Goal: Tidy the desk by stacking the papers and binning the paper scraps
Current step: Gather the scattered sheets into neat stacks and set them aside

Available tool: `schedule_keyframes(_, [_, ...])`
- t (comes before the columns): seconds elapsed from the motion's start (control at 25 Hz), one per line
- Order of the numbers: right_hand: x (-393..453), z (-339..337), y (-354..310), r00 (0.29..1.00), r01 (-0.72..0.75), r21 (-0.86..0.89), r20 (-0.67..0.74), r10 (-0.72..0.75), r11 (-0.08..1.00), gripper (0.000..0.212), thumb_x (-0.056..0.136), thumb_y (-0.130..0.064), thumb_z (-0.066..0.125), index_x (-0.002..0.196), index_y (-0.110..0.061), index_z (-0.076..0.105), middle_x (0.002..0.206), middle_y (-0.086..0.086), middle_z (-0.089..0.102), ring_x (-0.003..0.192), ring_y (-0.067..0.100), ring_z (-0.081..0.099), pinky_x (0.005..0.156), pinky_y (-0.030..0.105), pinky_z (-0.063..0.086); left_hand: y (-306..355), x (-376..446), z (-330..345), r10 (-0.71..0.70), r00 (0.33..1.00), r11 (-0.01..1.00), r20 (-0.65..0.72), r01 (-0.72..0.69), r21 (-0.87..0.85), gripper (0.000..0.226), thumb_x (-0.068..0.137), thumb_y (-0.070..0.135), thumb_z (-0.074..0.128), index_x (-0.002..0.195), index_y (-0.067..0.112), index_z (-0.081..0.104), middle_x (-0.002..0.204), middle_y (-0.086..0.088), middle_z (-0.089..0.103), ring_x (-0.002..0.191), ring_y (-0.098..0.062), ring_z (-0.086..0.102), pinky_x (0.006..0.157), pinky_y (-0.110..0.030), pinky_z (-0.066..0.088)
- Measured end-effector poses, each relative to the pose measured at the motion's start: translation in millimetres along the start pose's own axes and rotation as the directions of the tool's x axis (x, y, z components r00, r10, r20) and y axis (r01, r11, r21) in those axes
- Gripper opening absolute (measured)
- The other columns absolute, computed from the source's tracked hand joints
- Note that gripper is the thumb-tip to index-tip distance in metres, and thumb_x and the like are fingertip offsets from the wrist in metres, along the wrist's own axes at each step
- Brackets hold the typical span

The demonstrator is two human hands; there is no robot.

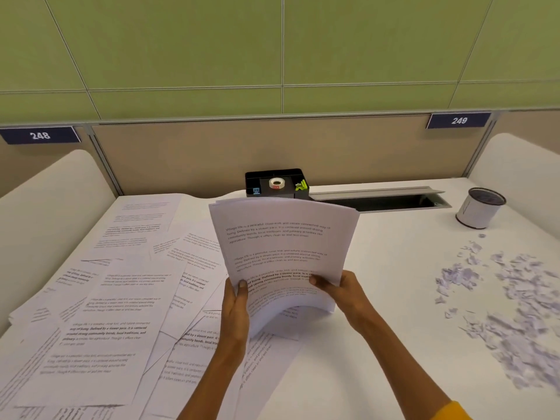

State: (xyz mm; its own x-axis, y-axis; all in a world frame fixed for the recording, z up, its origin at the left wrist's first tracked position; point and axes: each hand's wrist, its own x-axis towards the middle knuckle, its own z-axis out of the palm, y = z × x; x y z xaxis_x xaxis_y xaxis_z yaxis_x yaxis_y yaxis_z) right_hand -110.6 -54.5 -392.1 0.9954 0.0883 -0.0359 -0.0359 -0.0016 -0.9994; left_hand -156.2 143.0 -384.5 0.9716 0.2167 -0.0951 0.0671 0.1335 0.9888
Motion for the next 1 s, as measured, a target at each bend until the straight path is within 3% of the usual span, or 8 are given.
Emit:
schedule_keyframes(0.24, [3.3, 1.4, -1.4, 0.997, 0.01, -0.054, -0.077, -0.015, 0.998, 0.014, 0.085, -0.015, 0.067, 0.093, -0.026, 0.067, 0.094, -0.006, 0.071, 0.084, 0.014, 0.067, 0.065, 0.017, 0.054, 0.4, 6.7, 5.3, -0.02, 1.0, 0.999, 0.0, 0.02, 0.03, 0.035, 0.101, 0.026, 0.033, 0.134, 0.034, 0.036, 0.113, 0.005, 0.057, 0.101, -0.008, 0.053, 0.07, -0.019, 0.045])
schedule_keyframes(0.4, [13.8, -18.6, -16.2, 0.985, 0.037, -0.107, -0.164, -0.054, 0.994, 0.01, 0.084, -0.018, 0.069, 0.095, -0.02, 0.067, 0.089, -0.003, 0.072, 0.075, 0.017, 0.07, 0.059, 0.019, 0.054, 3.5, 18.4, 21.6, 0.003, 0.998, 0.998, 0.055, -0.006, 0.063, 0.04, 0.101, 0.032, 0.032, 0.141, 0.031, 0.033, 0.125, 0.002, 0.055, 0.112, -0.015, 0.053, 0.087, -0.031, 0.048])
schedule_keyframes(0.52, [16.6, -44.3, -21.4, 0.978, 0.032, -0.133, -0.202, -0.058, 0.991, 0.014, 0.082, -0.017, 0.071, 0.096, -0.012, 0.069, 0.088, 0.002, 0.074, 0.074, 0.022, 0.071, 0.06, 0.024, 0.056, 4.3, 23.9, 42.0, -0.035, 0.996, 0.995, 0.086, 0.027, 0.091, 0.034, 0.101, 0.029, 0.034, 0.133, 0.027, 0.042, 0.119, 0.0, 0.06, 0.105, -0.015, 0.058, 0.076, -0.026, 0.052])
schedule_keyframes(0.64, [14.7, -74.9, -14.5, 0.974, -0.053, -0.15, -0.225, 0.019, 0.987, 0.024, 0.077, -0.017, 0.076, 0.097, -0.007, 0.07, 0.091, 0.009, 0.074, 0.078, 0.028, 0.072, 0.069, 0.038, 0.059, -1.5, 23.6, 63.1, -0.088, 0.991, 0.979, 0.101, 0.067, 0.194, 0.028, 0.1, 0.019, 0.039, 0.127, 0.02, 0.046, 0.118, -0.002, 0.06, 0.098, -0.013, 0.06, 0.068, -0.019, 0.05])
schedule_keyframes(0.76, [11.9, -104.1, 4.3, 0.955, -0.2, -0.139, -0.251, 0.161, 0.97, 0.037, 0.069, -0.019, 0.08, 0.1, -0.002, 0.069, 0.093, 0.015, 0.073, 0.082, 0.034, 0.071, 0.078, 0.049, 0.058, -17.1, 19.9, 79.1, -0.151, 0.983, 0.94, 0.106, 0.11, 0.324, 0.037, 0.095, 0.01, 0.049, 0.132, 0.017, 0.043, 0.117, 0.0, 0.055, 0.099, -0.016, 0.056, 0.077, -0.024, 0.047])
schedule_keyframes(1.0, [3.8, -133.0, 31.8, 0.882, -0.403, -0.163, -0.334, 0.334, 0.901, 0.03, 0.071, -0.007, 0.078, 0.098, 0.001, 0.068, 0.092, 0.02, 0.072, 0.081, 0.038, 0.069, 0.08, 0.054, 0.056, -40.2, 4.1, 97.7, -0.216, 0.967, 0.877, 0.135, 0.131, 0.463, 0.052, 0.09, -0.001, 0.055, 0.138, 0.015, 0.042, 0.108, -0.002, 0.056, 0.093, -0.015, 0.054, 0.079, -0.021, 0.043])
